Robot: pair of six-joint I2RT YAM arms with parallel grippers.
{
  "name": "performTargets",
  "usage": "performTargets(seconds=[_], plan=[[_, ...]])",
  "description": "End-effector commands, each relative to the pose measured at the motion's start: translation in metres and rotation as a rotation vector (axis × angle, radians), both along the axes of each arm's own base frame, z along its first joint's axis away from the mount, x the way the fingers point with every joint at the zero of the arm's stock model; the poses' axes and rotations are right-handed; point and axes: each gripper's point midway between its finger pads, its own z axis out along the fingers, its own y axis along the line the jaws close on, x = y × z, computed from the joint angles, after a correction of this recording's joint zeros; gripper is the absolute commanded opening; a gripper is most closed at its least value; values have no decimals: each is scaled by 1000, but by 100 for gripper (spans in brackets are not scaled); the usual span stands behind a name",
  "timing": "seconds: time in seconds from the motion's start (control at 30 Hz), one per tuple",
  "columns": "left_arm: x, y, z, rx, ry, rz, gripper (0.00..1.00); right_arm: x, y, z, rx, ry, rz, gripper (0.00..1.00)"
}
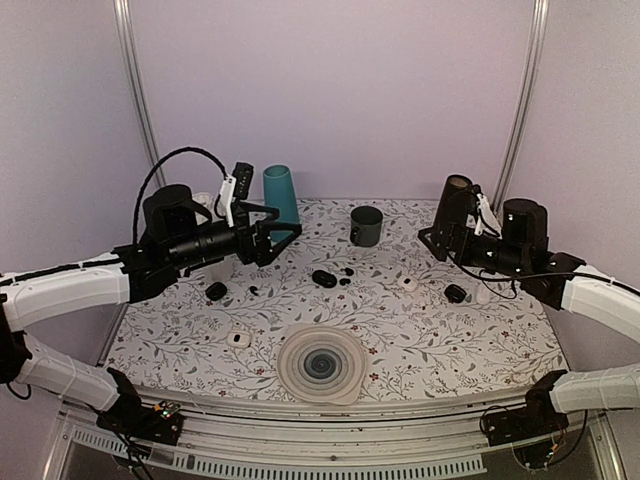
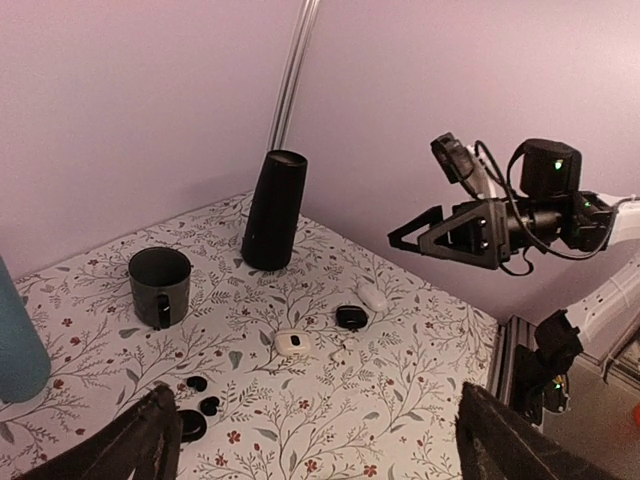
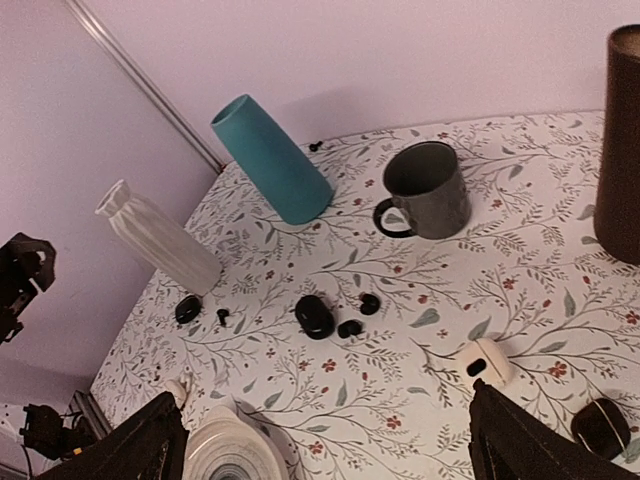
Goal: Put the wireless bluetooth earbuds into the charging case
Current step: Reset both arms
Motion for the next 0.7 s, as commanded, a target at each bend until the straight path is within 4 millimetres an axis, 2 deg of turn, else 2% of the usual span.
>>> performTargets(seconds=[0.0,0.17,0.27,0.4,0.67], plan=[[8,4,-13,11,27,51,96,-9,43,52,60,-135,94,99],[10,7,-19,7,41,73,96,-30,93,78,24,-212,205,99],[11,8,-21,6,40,88,96,-38,110,93,-25,-280,224,99],[11,12,-20,1,31,110,96,-35,110,103,-16,-311,207,99],[9,20,-13,-22,2,138,96,-31,101,103,-23,-320,151,99]])
